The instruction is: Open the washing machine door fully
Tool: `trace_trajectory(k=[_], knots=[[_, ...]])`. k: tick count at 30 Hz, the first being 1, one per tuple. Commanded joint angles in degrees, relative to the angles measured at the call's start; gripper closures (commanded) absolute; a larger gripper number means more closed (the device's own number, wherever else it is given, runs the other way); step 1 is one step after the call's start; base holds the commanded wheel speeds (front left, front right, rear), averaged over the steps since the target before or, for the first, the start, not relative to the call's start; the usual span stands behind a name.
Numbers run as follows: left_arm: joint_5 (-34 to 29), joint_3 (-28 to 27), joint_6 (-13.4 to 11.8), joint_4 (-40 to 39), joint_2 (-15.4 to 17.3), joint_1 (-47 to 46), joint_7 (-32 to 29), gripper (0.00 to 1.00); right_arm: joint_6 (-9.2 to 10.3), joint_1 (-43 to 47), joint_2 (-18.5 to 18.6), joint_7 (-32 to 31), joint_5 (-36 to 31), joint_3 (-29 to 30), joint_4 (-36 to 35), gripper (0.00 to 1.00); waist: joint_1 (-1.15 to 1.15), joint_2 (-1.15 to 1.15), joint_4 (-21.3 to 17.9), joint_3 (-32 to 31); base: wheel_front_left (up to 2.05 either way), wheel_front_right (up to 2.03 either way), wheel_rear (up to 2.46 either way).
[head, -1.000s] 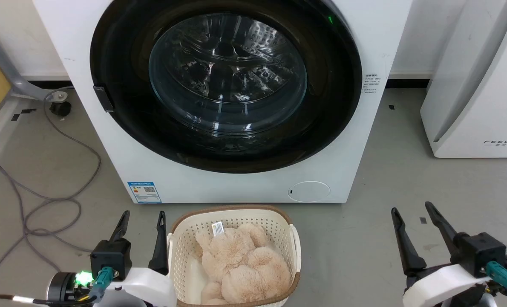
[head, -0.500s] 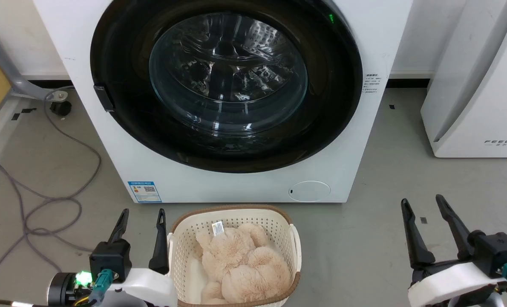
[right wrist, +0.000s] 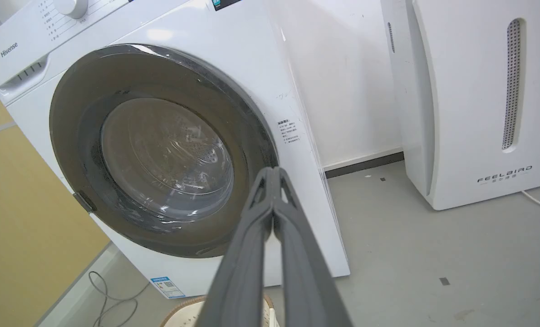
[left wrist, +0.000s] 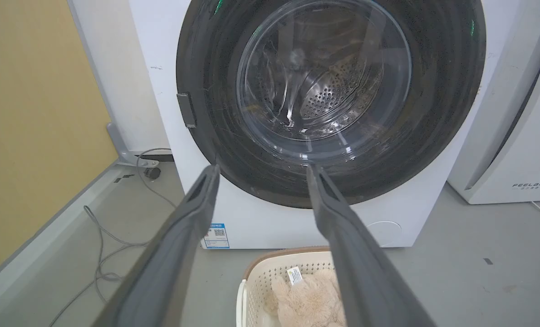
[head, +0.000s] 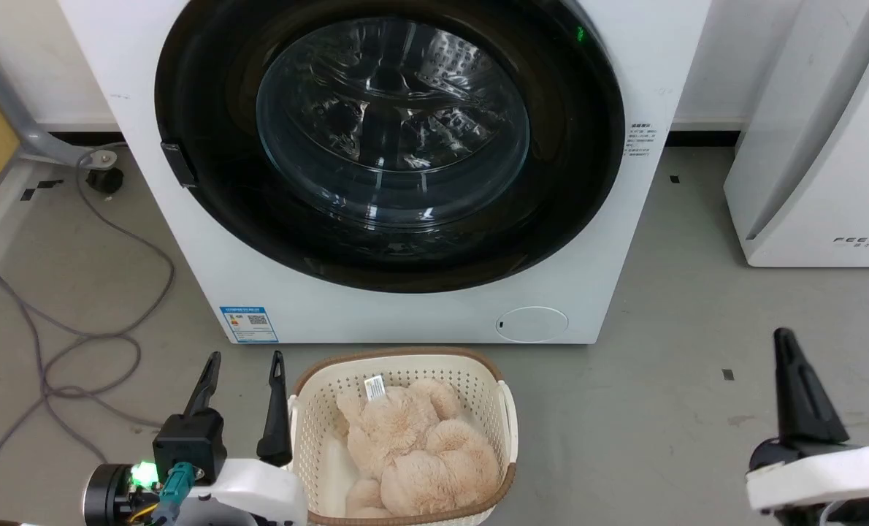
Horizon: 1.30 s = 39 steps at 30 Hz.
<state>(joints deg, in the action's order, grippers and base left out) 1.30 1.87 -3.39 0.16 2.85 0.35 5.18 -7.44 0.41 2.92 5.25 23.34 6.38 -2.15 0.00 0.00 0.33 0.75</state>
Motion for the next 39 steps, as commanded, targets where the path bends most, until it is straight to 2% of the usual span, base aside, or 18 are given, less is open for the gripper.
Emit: trace_trajectory(k=[1,10,16,31,39], knots=[[0.4,0.2,-0.3,-0.3,0.0,-0.8,0.7,0.00,-0.02,-1.6,0.0,0.6,2.7,0.7,0.4,1.00,0.00,0.00,0.1,0.2,0.00,0.00,0.00],[0.2,0.5,-0.3,-0.6,0.0,-2.7,1.8,0.00,-0.03,-7.6,0.0,1.7,15.2,5.4,3.8,1.00,0.00,0.00,0.5,2.3,0.00,0.00,0.00],[0.2,0.6,-0.5,-1.0,0.0,-4.4,2.5,0.00,-0.03,-13.0,0.3,2.4,19.2,8.5,6.2,1.00,0.00,0.00,0.9,4.6,0.00,0.00,0.00],[0.2,1.1,-0.9,-2.0,0.0,-9.1,4.2,0.00,-0.03,-28.7,6.8,4.1,26.7,11.1,15.9,1.00,0.00,0.00,2.8,11.3,0.00,0.00,0.00],[0.1,0.9,-1.5,-2.9,0.0,-11.6,5.1,0.00,-0.03,-39.0,10.6,3.5,30.4,7.9,23.1,1.00,0.00,0.00,4.0,15.5,0.00,0.00,0.00]])
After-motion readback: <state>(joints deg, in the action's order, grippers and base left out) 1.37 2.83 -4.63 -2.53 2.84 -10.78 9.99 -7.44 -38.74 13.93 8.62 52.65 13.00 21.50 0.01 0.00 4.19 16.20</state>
